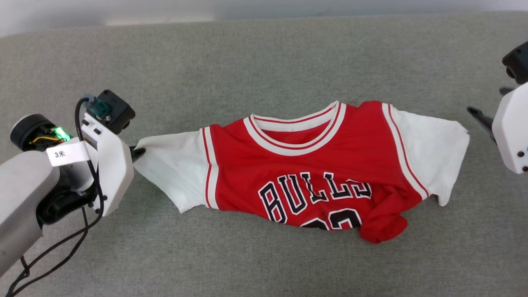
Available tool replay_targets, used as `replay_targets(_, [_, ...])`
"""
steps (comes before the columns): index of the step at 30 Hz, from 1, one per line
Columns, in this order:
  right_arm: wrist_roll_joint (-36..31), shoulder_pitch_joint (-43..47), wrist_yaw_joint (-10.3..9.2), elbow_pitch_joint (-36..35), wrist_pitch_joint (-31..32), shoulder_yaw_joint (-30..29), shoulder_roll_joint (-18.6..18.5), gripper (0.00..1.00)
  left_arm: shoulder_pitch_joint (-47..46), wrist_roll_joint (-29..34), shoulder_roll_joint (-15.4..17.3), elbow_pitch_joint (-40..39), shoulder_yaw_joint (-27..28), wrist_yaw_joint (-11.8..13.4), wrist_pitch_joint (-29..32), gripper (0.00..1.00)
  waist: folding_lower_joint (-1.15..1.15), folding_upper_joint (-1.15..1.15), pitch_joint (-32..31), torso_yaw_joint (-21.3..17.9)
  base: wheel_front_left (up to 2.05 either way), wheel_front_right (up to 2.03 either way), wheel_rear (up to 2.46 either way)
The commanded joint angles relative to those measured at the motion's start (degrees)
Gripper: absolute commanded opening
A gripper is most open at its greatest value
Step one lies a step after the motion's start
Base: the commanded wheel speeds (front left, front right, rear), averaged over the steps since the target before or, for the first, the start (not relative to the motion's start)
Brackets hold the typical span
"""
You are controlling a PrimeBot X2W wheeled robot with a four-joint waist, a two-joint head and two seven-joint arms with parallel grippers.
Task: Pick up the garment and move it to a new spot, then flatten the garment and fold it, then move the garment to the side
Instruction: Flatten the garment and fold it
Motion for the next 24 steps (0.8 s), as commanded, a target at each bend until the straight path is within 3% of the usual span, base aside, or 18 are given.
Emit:
replay_targets(1, [4.4,-2.2,-0.04,1.1,6.5,2.5,-1.8,1.0,-1.2,0.6,-0.1,-0.9,0.4,0.3,-0.6,0.0,0.0,0.0,2.4,1.5,0.0,0.0,0.0])
replay_targets(6, [10.3,-6.4,-0.04,3.8,15.7,4.9,-3.3,1.0,-3.0,2.0,0.2,-3.0,1.4,0.8,-1.9,0.0,0.0,0.0,6.3,3.1,0.0,0.0,0.0])
replay_targets(12, [11.4,-7.5,-0.03,8.6,17.0,4.6,-1.4,1.0,-4.5,3.0,0.3,-4.4,2.1,0.8,-2.6,0.0,0.0,0.0,9.5,4.5,0.0,0.0,0.0])
replay_targets(20, [12.6,-1.6,-0.01,13.4,16.9,9.3,0.1,1.0,-4.5,3.4,-0.3,-4.3,1.9,0.6,-3.4,0.0,0.0,0.0,11.0,4.8,0.0,0.0,0.0])
replay_targets(21, [12.9,-1.4,0.05,13.5,16.3,9.5,0.4,0.96,-4.2,3.2,-0.1,-4.1,1.8,0.6,-3.5,0.0,0.0,0.0,10.8,4.6,0.0,0.0,0.0])
replay_targets(22, [13.0,-1.6,0.06,13.5,15.3,9.2,0.7,0.06,-3.8,3.0,0.0,-3.8,1.7,0.6,-3.6,0.0,0.0,0.0,10.5,4.2,0.0,0.0,0.0])
replay_targets(23, [13.1,-1.9,0.05,13.6,14.5,9.0,0.8,0.0,-3.5,2.9,0.0,-3.6,1.7,0.6,-3.7,0.0,0.0,0.0,10.0,4.0,0.0,0.0,0.0])
replay_targets(24, [12.9,-2.7,0.04,13.3,13.5,8.9,0.7,0.0,-3.2,2.7,0.0,-3.2,1.6,0.6,-3.8,0.0,0.0,0.0,9.4,3.7,0.0,0.0,0.0])
